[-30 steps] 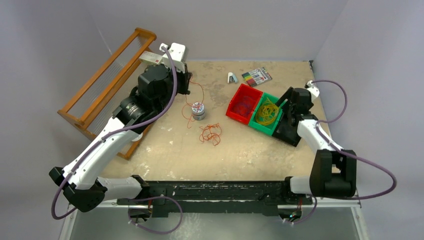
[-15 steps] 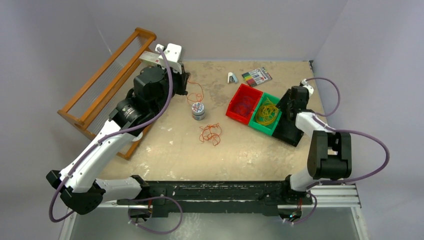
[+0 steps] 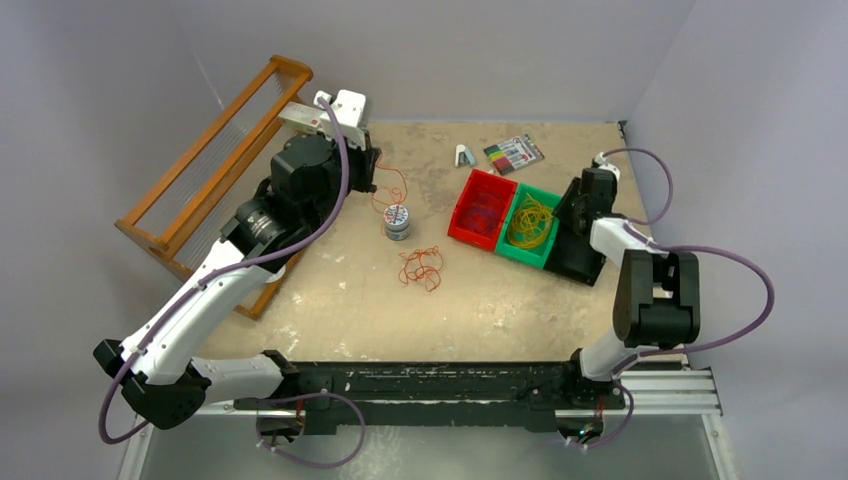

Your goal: Untangle the cables

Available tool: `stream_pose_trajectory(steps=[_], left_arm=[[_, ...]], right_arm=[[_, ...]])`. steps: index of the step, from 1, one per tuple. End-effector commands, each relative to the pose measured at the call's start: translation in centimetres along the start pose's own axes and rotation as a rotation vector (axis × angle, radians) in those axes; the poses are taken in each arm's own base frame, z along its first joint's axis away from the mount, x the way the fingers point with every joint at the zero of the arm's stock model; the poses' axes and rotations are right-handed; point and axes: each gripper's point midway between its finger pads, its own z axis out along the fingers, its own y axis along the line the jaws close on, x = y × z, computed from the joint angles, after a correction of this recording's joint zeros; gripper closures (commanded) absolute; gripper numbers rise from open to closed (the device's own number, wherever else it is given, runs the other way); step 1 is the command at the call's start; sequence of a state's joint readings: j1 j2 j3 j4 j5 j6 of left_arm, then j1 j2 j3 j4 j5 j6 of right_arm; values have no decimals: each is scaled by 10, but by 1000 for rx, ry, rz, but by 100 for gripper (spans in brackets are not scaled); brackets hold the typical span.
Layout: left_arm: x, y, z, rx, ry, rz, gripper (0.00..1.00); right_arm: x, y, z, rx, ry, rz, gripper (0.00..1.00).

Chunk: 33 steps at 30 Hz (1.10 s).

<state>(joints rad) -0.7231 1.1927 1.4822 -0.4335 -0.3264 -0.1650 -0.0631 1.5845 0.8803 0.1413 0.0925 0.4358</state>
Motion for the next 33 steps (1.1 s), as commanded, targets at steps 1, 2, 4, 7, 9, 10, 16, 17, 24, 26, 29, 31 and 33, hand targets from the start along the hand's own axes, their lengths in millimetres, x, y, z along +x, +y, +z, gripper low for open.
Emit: stream_pose_trajectory(steps=[1, 2, 4, 7, 9, 10, 16, 17, 24, 26, 29, 31, 33], left_arm=[[-16, -1, -3, 6, -60, -27, 100], [-16, -1, -3, 6, -58, -29, 100], [-15, -1, -3, 8, -56, -32, 100], [-14, -2, -4, 10, -56, -39, 100], [-13, -3, -4, 13, -53, -44, 100], [-14, -3, -4, 16, -53, -45, 100], [-11, -4, -3, 21, -45, -50, 100], [-11, -5, -3, 22, -45, -50, 100], [-12, -7, 1, 28, -43, -41, 100], [-12, -9, 3, 33, -43, -38, 100], [-13, -11, 7, 40, -49, -39, 100], [-15, -13, 9, 48, -59, -43, 100], [-17, -16, 12, 58, -67, -49, 100]], right_arm=[[-31, 46, 1, -153, -68, -23, 73], [-27, 52, 2, -164, -61, -30, 73], [-29, 67, 3, -189, -65, -35, 73], [-27, 92, 6, -228, -61, -30, 72], [-25, 108, 7, -263, -60, -9, 72], [-24, 116, 7, -282, -61, 1, 72], [-18, 165, 7, -379, -49, -15, 67], [-19, 171, 5, -396, -52, -20, 65], [-41, 166, -38, -418, -153, -37, 44], [-50, 160, -58, -425, -208, -57, 41], [-52, 162, -94, -538, -295, -148, 38], [-51, 176, -129, -699, -374, -269, 35], [-42, 189, -159, -859, -425, -356, 35]])
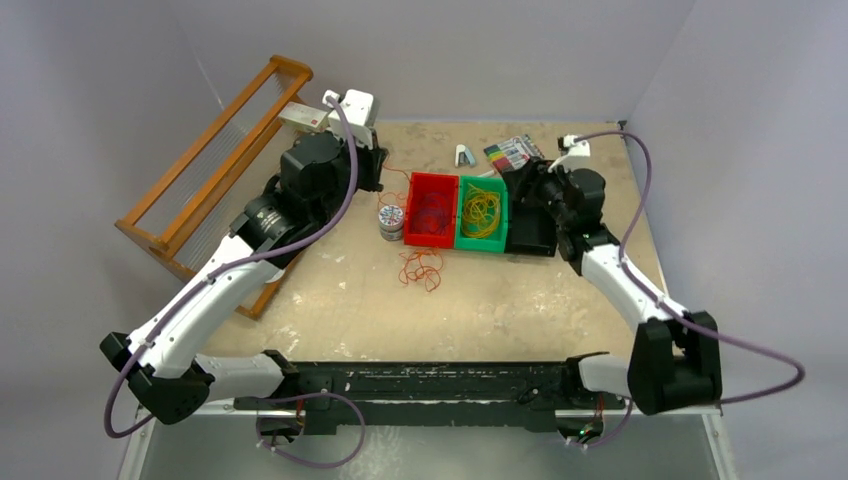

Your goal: Untangle the cables

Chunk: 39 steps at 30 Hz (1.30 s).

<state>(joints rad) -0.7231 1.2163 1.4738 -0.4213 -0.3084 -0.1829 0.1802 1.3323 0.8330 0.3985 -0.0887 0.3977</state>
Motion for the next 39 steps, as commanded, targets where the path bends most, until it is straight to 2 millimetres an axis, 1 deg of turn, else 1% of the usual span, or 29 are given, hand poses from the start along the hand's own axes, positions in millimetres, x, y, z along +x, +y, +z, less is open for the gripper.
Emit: stream_pose_trajectory(steps=[1, 5, 7, 11, 15, 17, 22, 24, 27, 31, 35, 38, 39], left_arm=[[-27, -11, 3, 48, -92, -39, 100], [-29, -16, 7, 64, -101, -55, 100], [-31, -18, 8, 73, -109, -66, 100], [-36, -21, 8, 84, -127, -85, 100], [-41, -23, 9, 92, -137, -95, 100], [-44, -25, 9, 97, -145, -104, 100], [-49, -28, 10, 111, -159, -120, 100], [-50, -28, 10, 113, -160, -120, 100], [-49, -29, 11, 111, -158, -121, 100], [-48, -30, 12, 114, -155, -123, 100], [-47, -29, 13, 110, -150, -120, 100], [-47, -28, 13, 106, -148, -115, 100], [-47, -28, 13, 106, -150, -116, 100]], right_arm=[[-22, 65, -37, -387, -151, -224, 34], [-27, 100, -68, -571, -250, -300, 33], [-27, 115, -78, -621, -284, -333, 32], [-22, 141, -92, -705, -339, -360, 29], [-18, 166, -94, -766, -368, -376, 25], [-17, 177, -92, -781, -386, -388, 23], [-12, 202, -80, -819, -390, -409, 22], [-7, 211, -75, -837, -384, -408, 22], [6, 223, -66, -861, -367, -402, 22], [18, 234, -53, -870, -357, -392, 22], [23, 241, -40, -873, -354, -386, 23], [28, 242, -27, -857, -347, -384, 26], [30, 242, -24, -854, -345, -384, 29]])
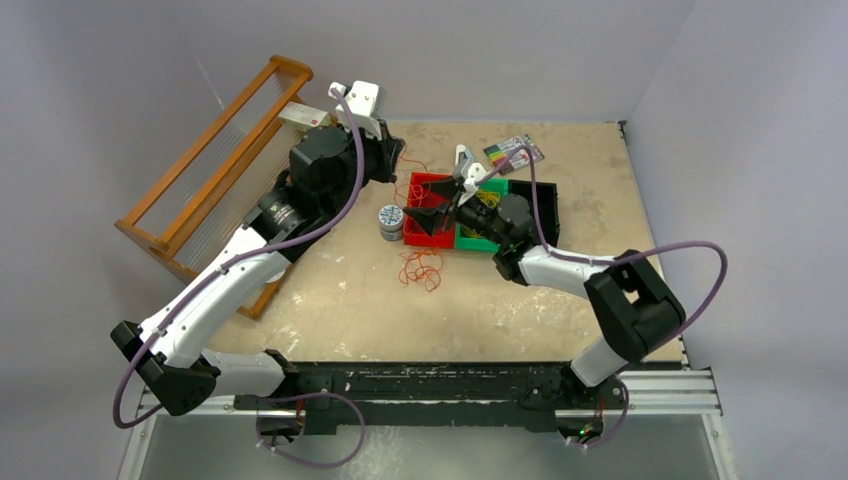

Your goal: Untangle the cables

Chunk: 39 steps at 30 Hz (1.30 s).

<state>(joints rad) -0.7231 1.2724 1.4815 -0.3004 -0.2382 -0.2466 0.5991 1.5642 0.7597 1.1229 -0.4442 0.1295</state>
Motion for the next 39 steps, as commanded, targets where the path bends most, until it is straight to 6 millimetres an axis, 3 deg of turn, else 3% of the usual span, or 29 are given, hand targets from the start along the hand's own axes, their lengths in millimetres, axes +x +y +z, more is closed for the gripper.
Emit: stream_pose_trajectory(steps=[1, 9, 15, 22, 24, 31, 39], left_arm=[[-35, -7, -5, 25, -92, -28, 100], [-31, -3, -6, 6, -87, -18, 100], [-26, 8, -7, -46, -86, -14, 100], [-6, 18, -5, -95, -47, -12, 100], [1, 17, -3, -90, -32, -14, 91], [16, 8, 3, -39, -6, -29, 62], [33, 10, 9, -50, 32, -30, 57]], right_arm=[[-38, -9, 18, 23, -129, -77, 33], [-23, -15, 18, 55, -98, -44, 74], [-29, -17, 7, 103, -79, -20, 100], [-55, -19, -21, 202, -65, -32, 100], [-62, -26, -30, 260, -52, -39, 100], [-81, -64, -68, 544, 38, -56, 100], [-79, -116, -124, 804, 145, -48, 100]])
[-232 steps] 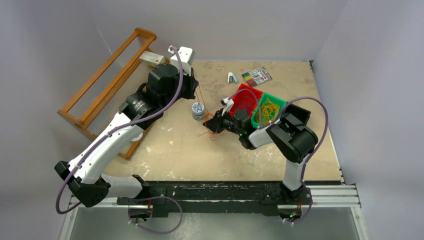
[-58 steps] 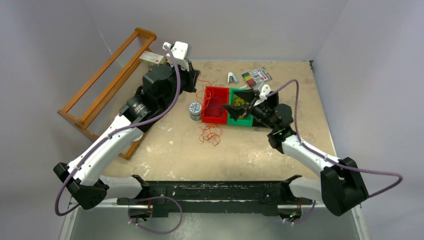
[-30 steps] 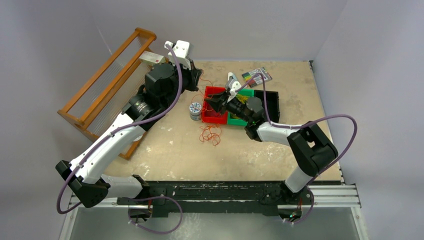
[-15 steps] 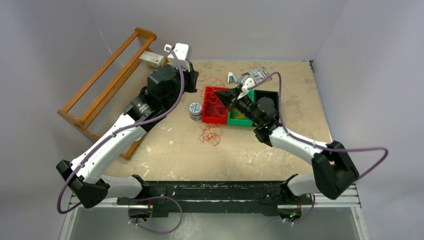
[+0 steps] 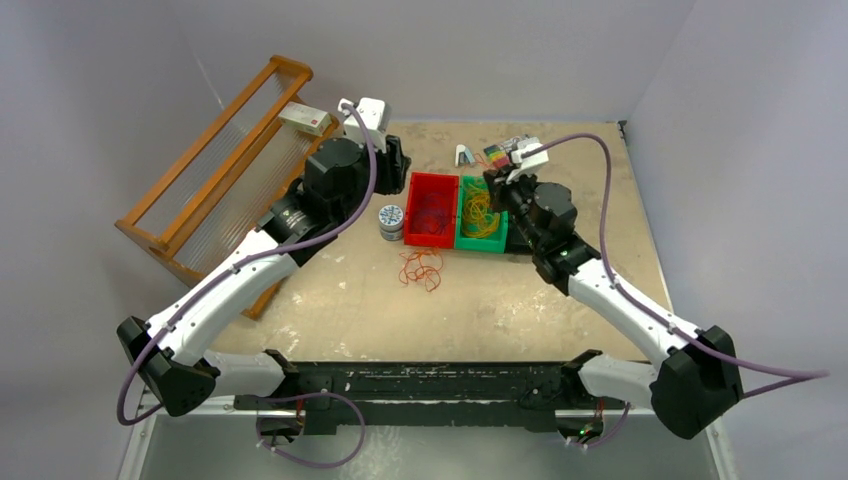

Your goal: Untangle the cables

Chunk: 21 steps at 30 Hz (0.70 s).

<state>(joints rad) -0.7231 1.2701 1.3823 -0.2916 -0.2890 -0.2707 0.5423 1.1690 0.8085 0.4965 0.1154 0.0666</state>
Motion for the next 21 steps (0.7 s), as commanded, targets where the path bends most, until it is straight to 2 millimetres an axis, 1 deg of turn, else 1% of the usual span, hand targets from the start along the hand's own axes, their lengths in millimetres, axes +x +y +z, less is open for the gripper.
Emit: stream_pose_trajectory(steps=[1, 5, 7, 10, 12, 13, 18, 21], left_arm=[[-6, -4, 2, 15, -34, -29, 56], [0, 0, 1, -2, -22, -24, 56], [2, 2, 1, -8, -20, -23, 56], [5, 3, 1, -13, -14, -21, 56], [8, 3, 1, -13, -8, -19, 56], [9, 3, 1, -13, -4, -18, 56], [14, 2, 2, -7, 9, -23, 56], [19, 2, 4, -8, 18, -24, 56]], right_arm=[[-12, -58, -12, 203, 34, -1, 100], [-3, -90, -20, 288, 99, 11, 100], [2, -98, -21, 311, 150, 14, 100], [14, -109, -23, 335, 218, 36, 100], [29, -114, -26, 337, 274, 58, 100], [23, -117, -24, 338, 271, 67, 100], [41, -132, -24, 341, 350, 112, 100], [47, -138, -24, 329, 383, 144, 100]])
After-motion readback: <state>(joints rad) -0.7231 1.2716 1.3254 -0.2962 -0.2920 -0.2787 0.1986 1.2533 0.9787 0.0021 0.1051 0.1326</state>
